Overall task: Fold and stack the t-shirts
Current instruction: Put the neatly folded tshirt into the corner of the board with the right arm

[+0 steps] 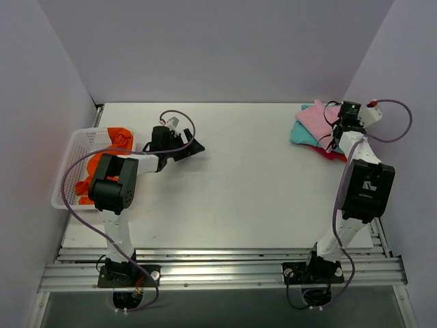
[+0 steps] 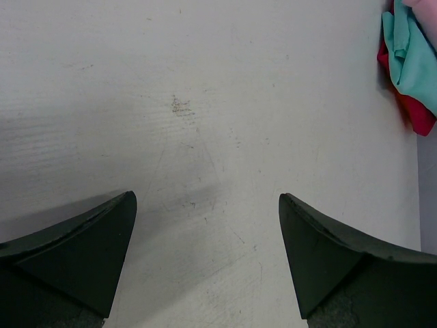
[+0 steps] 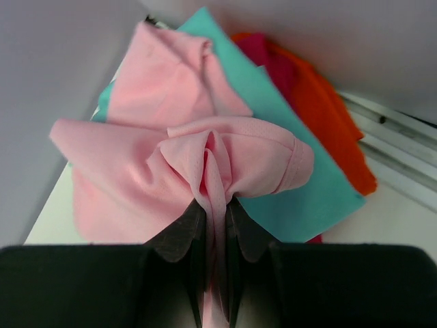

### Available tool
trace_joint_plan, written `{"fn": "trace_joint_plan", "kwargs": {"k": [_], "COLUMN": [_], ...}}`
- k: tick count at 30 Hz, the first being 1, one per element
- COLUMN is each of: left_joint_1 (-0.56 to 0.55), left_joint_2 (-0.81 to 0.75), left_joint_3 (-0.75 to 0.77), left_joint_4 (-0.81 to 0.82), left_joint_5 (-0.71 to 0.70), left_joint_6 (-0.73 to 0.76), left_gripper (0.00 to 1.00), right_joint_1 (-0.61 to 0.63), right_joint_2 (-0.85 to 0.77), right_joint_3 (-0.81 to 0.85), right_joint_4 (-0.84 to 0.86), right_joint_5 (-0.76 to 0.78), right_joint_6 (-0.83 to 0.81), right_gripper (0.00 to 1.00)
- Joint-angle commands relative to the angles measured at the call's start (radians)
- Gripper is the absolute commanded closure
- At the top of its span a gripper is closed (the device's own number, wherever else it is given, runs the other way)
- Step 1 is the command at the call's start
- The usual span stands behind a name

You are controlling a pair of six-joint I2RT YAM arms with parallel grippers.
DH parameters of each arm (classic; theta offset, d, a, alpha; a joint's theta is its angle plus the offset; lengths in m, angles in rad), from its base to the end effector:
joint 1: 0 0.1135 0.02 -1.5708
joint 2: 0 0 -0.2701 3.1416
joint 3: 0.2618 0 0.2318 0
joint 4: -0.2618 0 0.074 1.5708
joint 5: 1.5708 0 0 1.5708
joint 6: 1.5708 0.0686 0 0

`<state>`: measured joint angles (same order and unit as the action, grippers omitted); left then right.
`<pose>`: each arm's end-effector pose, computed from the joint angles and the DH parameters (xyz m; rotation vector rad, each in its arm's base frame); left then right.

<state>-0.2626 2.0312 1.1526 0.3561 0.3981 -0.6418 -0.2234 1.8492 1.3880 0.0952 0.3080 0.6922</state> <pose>0.4258 -0.1420 0.1529 -0.1613 2.1898 -0.9466 0.4357 -0.1203 0.2774 1.0260 1.6215 0.0167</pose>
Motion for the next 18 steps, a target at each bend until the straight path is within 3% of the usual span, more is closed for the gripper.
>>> {"fn": "trace_joint_plan", "kwargs": {"k": [1,5,8,9,11,12,18], "left_joint_1": [-0.007,-0.012,-0.015,-0.015,-0.015,-0.015,-0.015], "left_joint_2": [-0.016,-0.011,-0.003,0.000,0.006,0.009,0.023], "left_joint_3": [0.021,0.030,0.036,0.036,0.038,0.038,0.038], "left_joint_4": [0.037,0.034,0.034,0.035,0.040,0.041,0.050], "left_joint_5": [0.019,0.027,0.034,0.039,0.039,0.044,0.051], "left_joint_6": [0.030,0.040,0.041,0.042,0.042,0.041,0.042], "left_gripper": [0.06,0.06,0.06,0.06,0.06,0.06,0.06], "right_joint_1": [-0.086,-0.168,-0.218,-0.225,-0.226,-0.226,-0.206], "right_joint_2": [-0.034,-0.024,-0.001,0.014,0.034,0.048,0.050], "right_joint_3": [-0.053,-0.099,-0.141,-0.147,-0.159,-0.162,-0.142], "right_joint_4": [-0.020,-0.009,0.015,0.021,0.040,0.044,0.063], "right_joint_5": [0.079,0.083,0.033,0.023,0.007,-0.003,-0.043], "right_joint_6": [0.068,0.099,0.116,0.119,0.113,0.110,0.090], "right_gripper": [1.00,1.00,0.86,0.54,0.13,0.00,0.00]}}
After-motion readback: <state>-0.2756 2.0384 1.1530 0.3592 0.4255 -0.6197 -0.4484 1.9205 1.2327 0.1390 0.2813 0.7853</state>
